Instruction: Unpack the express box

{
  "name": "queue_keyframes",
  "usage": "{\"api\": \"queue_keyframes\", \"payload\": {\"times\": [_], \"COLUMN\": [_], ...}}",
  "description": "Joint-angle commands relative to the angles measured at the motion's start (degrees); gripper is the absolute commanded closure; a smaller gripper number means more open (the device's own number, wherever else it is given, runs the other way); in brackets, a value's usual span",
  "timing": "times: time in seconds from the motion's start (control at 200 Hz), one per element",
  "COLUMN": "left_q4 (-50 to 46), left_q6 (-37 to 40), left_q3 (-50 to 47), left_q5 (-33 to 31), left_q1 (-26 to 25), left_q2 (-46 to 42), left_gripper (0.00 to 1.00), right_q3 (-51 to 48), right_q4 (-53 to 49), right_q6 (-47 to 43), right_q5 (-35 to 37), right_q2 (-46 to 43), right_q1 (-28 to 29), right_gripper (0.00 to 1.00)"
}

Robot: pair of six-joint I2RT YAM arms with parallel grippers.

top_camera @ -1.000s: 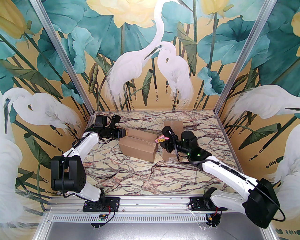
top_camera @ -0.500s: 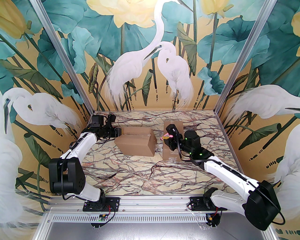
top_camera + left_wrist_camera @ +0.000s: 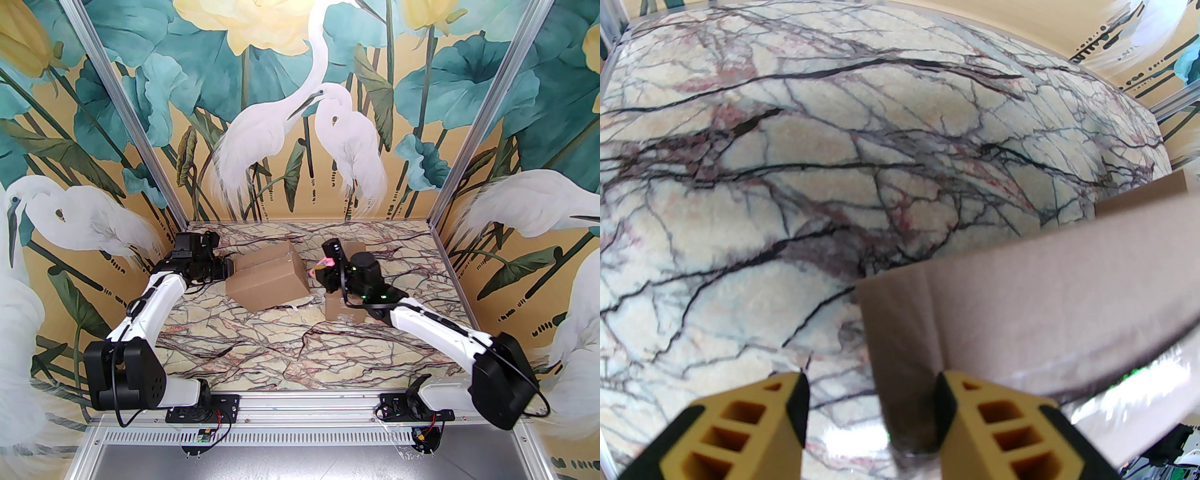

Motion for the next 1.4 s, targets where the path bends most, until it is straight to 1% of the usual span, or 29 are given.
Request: {"api": "queue_keyframes", "payload": {"times": [0.0,0.11,0.19,0.335,0.425,0.475,0.555,0.605,0.64,0.68,0.785,0.885,1.02,1.09,1.235,1.33,1.395], "left_q4": [-4.7,-5.8,-6.3,-7.7,-8.3,-8.3,-8.7,-9.2,-9.6,-10.0,-9.6,-9.0,-9.3,-9.8,-10.8,-11.4,-11.6], "left_q6": [-0.4,-0.3,0.3,2.8,3.4,2.8,1.1,0.3,0.3,0.5,-0.5,-1.5,-2.1,-2.1,-1.9,-2.3,-3.9], "left_q3": [2.2,3.6,4.8,7.4,8.8,9.5,10.7,11.6,12.1,12.5,13.1,13.4,13.7,14.3,16.0,16.6,16.3], "left_q5": [-3.2,-3.8,-3.7,-2.7,-1.0,0.8,3.2,3.4,3.1,2.7,2.4,2.5,2.8,2.4,0.2,-2.9,-4.7], "left_q1": [0.0,0.0,0.0,0.0,0.0,-0.1,-1.0,-2.4,-3.9,-5.5,-8.3,-9.9,-11.6,-13.2,-16.2,-17.7,-18.1], "left_q2": [-1.5,-2.7,-4.2,-5.5,-5.5,-5.4,-5.0,-4.4,-3.8,-3.3,-2.5,-2.4,-1.5,-0.6,1.1,1.1,0.5], "left_gripper": [0.47,0.44,0.39,0.28,0.26,0.24,0.22,0.21,0.16,0.15,0.14,0.14,0.14,0.13,0.13,0.12,0.12], "right_q3": [5.1,8.0,9.4,9.8,9.8,9.8,9.3,8.6,8.2,7.8,5.7,3.8,1.7,1.3,0.1,-0.4,-0.2], "right_q4": [-2.4,-2.9,-2.7,1.4,3.5,2.9,0.8,-0.8,-1.5,-2.7,-2.9,-2.6,-3.0,-4.1,-5.5,-5.6,-5.0], "right_q6": [1.7,1.9,1.6,3.0,4.7,5.8,8.4,9.3,9.3,9.4,9.6,8.4,7.3,6.2,3.2,1.5,0.5], "right_q5": [6.1,8.3,8.3,4.3,3.8,5.8,11.4,15.3,17.4,20.3,25.2,29.0,31.0,32.5,35.9,36.5,36.5], "right_q2": [4.4,7.7,9.1,10.6,11.9,12.5,12.6,12.3,12.1,11.9,11.1,10.1,8.6,8.1,6.7,6.4,6.8], "right_q1": [2.3,4.5,6.3,9.4,11.0,11.7,12.1,12.5,12.7,12.9,12.9,12.7,11.2,10.4,7.9,5.5,4.0], "right_gripper": [1.0,1.0,1.0,1.0,1.0,1.0,1.0,1.0,1.0,1.0,1.0,1.0,1.0,1.0,1.0,1.0,1.0]}}
